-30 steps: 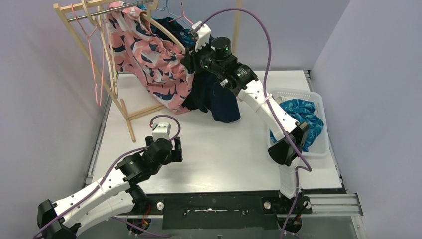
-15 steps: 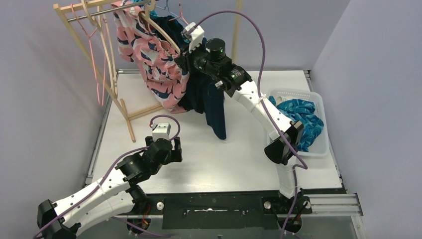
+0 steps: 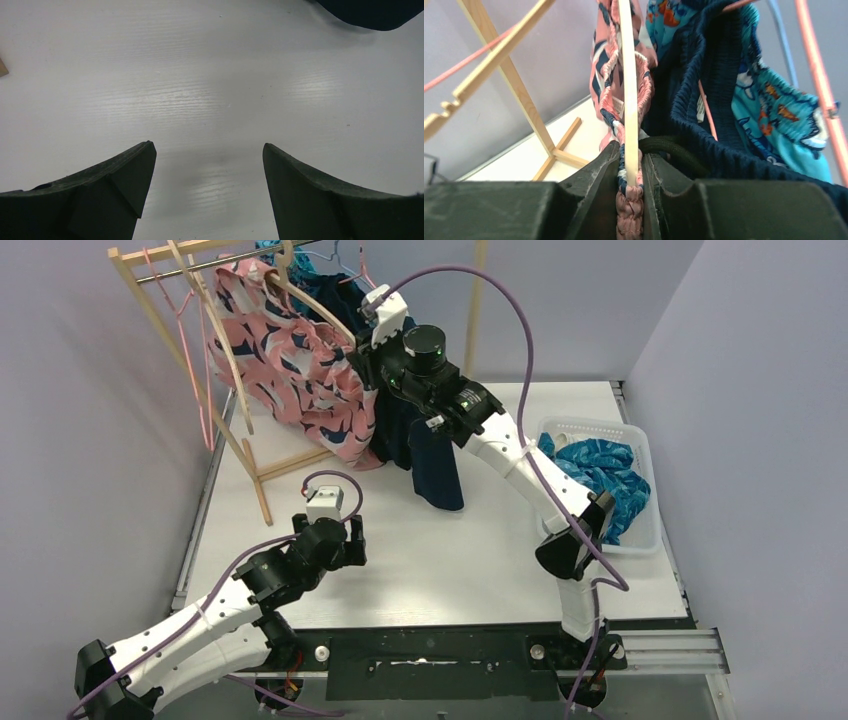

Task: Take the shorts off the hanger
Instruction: Pick up the hanger from the clothes rod.

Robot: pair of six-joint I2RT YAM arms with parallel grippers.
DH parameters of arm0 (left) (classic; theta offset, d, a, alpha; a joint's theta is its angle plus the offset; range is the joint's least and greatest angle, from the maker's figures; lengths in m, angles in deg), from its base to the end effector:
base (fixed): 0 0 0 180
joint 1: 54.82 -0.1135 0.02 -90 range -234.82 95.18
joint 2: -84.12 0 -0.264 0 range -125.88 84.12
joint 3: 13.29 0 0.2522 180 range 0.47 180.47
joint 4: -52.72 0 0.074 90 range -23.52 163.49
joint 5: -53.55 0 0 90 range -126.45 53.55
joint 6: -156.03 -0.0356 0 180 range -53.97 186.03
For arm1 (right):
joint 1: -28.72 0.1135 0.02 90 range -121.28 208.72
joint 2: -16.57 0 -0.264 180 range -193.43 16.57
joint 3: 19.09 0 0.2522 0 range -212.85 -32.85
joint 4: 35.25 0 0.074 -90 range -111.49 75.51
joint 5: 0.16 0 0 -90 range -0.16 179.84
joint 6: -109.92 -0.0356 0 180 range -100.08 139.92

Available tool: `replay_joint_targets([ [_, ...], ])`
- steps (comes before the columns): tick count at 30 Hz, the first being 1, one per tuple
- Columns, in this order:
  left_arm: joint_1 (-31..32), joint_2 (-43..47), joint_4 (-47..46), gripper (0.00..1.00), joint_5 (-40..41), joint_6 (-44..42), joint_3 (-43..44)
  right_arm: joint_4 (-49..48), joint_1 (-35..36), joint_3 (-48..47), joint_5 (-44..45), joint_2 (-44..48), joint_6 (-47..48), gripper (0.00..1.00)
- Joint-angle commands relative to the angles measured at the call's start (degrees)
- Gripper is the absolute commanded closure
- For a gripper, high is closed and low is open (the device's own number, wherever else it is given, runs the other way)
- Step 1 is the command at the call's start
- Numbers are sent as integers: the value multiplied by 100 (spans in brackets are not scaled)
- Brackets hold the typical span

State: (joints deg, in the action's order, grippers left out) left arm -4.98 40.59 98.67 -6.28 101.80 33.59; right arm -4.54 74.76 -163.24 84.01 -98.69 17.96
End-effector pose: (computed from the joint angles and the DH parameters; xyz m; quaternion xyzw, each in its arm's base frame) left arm 0.1152 -0.1088 0.2391 0.0045 0.8903 -0.0889 0.4467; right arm 0.3187 0.3357 0.4706 -0.3020 0.6516 0.3160 0.6200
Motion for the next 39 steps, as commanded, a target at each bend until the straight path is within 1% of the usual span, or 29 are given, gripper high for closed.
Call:
replay_joint_targets([
  [1,25,24,-310,21,123,9,80,-800,99,-83,529,803,-61,100],
  [4,17,45,-309,21,123,10,80,-878,199,-55,762,883,-45,100],
  [9,17,42,-310,21,121,18,80,-1095,247,94,878,999,-180,100],
  [15,18,20,-318,21,98,3,80,-1788,308,559,941,1296,-353,100],
  [20,19,41,-309,21,105,9,89,-2321,364,671,945,1385,-508,100],
  [26,10,115,-338,21,98,-26,96,-2606,358,631,966,1286,-609,100],
  [31,-2,221,-286,21,260,22,106,-2750,371,447,806,1170,-858,100],
  [39,-52,420,-241,21,547,208,63,-2806,352,638,750,1359,-741,100],
])
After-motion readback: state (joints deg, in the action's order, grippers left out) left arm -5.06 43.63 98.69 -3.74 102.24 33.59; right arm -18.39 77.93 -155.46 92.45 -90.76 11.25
